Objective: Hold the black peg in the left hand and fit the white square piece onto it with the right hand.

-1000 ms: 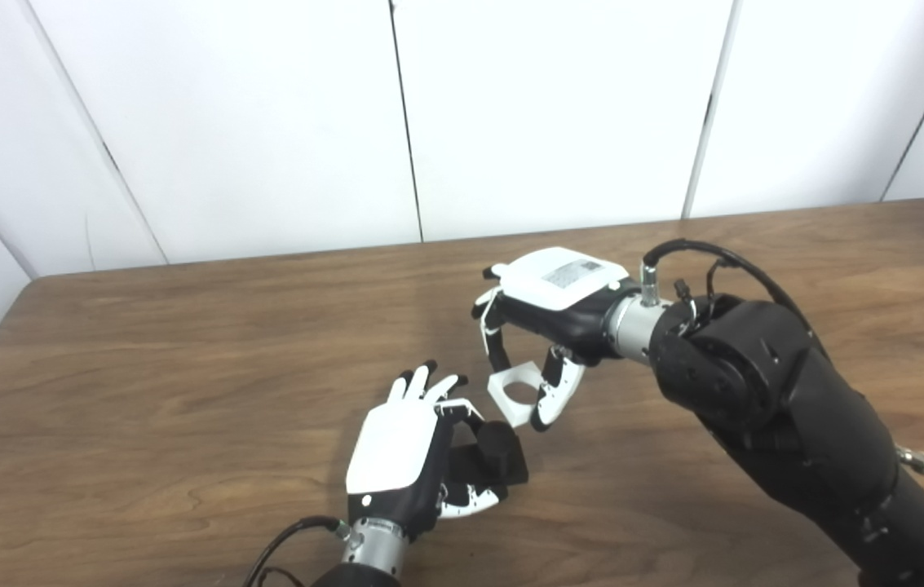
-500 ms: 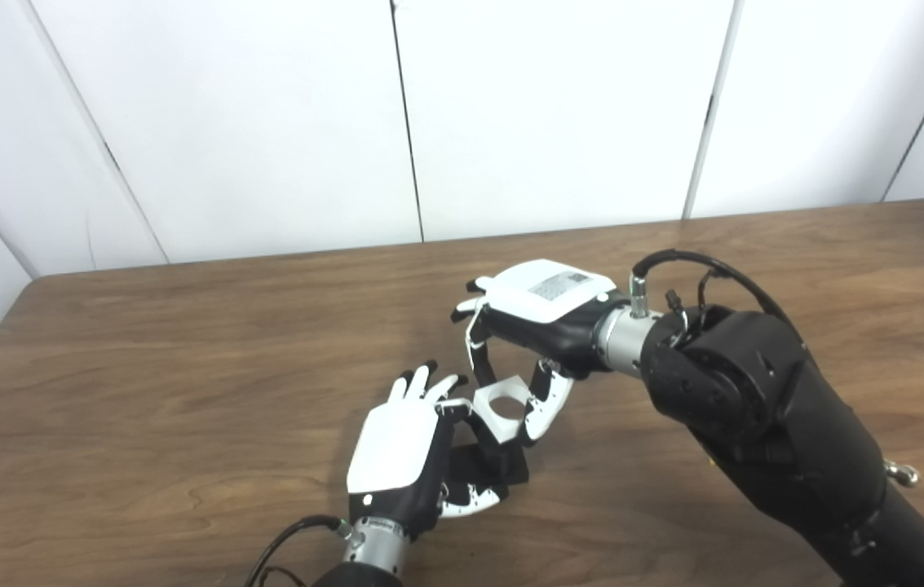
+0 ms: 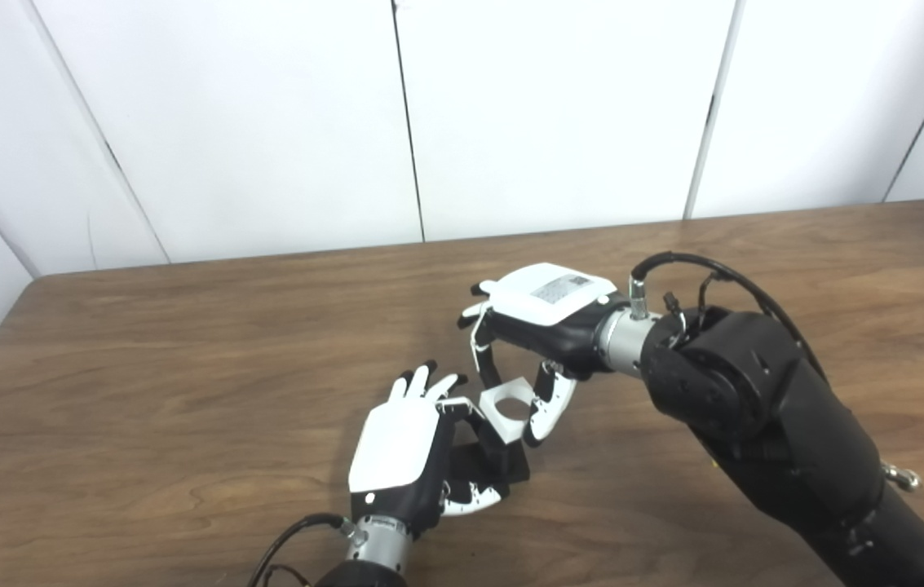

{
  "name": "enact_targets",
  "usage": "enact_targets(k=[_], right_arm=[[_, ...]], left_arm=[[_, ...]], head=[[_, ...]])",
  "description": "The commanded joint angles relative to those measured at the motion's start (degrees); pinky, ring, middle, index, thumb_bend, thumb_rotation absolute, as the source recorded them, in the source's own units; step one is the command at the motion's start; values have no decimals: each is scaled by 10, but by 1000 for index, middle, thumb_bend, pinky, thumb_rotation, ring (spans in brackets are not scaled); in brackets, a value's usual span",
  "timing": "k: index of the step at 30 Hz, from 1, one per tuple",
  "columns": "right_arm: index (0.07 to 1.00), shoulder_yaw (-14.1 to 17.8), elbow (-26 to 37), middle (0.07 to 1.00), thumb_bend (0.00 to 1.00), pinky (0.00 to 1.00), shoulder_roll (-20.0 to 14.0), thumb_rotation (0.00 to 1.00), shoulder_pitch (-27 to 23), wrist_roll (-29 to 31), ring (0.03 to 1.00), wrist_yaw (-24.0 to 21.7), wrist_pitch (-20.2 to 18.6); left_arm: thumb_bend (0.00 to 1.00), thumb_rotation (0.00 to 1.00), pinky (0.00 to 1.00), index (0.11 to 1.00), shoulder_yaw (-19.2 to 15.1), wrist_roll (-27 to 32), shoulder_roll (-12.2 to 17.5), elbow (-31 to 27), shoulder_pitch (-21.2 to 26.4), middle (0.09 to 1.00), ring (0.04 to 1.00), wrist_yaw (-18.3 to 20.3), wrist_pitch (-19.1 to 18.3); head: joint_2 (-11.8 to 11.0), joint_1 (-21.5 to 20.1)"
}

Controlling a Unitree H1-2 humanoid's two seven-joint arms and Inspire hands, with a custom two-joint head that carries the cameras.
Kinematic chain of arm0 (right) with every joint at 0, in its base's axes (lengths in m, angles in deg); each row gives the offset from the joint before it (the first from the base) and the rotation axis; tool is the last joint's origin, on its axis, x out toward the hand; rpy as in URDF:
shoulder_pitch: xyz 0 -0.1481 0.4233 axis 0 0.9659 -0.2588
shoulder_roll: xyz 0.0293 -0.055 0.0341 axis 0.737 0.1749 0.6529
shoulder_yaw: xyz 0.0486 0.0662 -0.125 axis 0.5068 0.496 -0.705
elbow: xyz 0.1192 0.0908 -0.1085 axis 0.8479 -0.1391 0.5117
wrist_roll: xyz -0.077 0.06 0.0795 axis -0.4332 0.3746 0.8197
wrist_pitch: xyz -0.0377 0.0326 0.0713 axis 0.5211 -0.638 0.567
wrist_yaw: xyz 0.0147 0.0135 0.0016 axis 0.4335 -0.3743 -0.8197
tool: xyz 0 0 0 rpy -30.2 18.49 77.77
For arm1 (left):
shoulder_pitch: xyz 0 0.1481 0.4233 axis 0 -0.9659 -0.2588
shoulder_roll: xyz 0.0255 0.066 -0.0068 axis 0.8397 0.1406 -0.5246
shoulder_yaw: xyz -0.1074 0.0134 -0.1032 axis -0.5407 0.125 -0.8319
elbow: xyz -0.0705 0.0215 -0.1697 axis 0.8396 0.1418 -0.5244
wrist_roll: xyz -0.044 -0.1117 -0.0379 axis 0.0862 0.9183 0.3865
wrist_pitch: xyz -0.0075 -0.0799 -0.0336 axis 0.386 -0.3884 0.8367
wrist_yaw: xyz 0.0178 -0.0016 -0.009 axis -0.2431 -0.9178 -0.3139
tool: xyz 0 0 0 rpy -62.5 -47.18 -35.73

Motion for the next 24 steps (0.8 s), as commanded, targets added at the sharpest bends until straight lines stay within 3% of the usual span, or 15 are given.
enact_targets(k=[1,24], right_arm=[[484,11,1,904,525,1000,1,137,-14,2,1000,21,15],[485,9,-17,904,524,1000,11,135,7,13,1000,39,27]], left_arm=[[523,76,1000,491,0,-20,4,7,2,897,1000,7,-13],[523,77,1000,492,-4,-14,3,10,11,899,1000,11,-16]], head=[[1,0],[-3,5]])
